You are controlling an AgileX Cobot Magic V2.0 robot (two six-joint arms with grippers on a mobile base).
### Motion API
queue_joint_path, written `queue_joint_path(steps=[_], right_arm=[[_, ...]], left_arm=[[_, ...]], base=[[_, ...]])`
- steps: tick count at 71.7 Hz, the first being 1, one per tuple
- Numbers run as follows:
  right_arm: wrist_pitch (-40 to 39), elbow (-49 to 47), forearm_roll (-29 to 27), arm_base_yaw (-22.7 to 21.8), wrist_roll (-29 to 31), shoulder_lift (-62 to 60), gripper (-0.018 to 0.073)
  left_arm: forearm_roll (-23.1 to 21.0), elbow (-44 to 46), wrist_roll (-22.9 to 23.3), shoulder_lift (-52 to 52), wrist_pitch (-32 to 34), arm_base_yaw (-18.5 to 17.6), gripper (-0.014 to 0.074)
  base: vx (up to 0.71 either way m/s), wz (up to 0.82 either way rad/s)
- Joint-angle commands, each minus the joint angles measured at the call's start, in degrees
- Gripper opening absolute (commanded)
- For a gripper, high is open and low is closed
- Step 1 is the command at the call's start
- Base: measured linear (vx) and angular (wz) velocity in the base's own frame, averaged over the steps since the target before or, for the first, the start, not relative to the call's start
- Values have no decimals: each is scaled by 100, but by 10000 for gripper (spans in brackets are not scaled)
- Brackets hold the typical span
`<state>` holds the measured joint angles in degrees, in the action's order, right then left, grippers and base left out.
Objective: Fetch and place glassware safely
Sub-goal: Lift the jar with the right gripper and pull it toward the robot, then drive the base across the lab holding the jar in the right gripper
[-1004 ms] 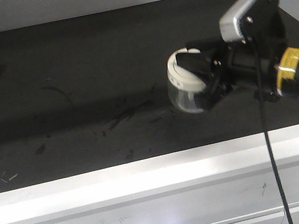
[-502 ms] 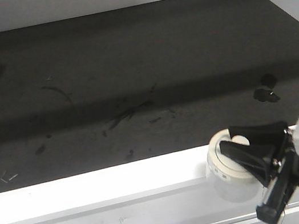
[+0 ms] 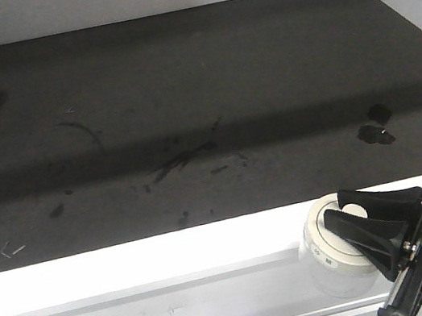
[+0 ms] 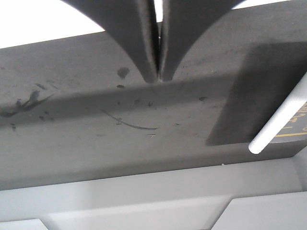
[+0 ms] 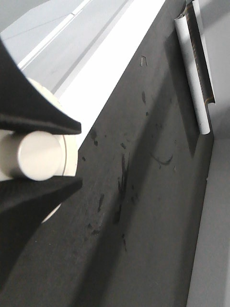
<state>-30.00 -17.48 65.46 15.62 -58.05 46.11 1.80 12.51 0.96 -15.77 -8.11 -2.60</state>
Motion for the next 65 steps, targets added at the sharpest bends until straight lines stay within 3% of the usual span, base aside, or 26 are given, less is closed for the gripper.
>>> queue_joint_path(steps=[1, 36, 65], right_arm=[[-263, -180, -222, 7, 50, -51, -3], [-273, -180, -222, 7, 44, -51, -3], [-271, -180, -222, 7, 44, -51, -3]], left_arm=[[-45, 153, 11, -55, 408, -33, -7], [-45, 153, 11, -55, 408, -33, -7], [-45, 153, 11, -55, 408, -33, -7]], base=[[0, 0], [-1, 6], [-8, 58]])
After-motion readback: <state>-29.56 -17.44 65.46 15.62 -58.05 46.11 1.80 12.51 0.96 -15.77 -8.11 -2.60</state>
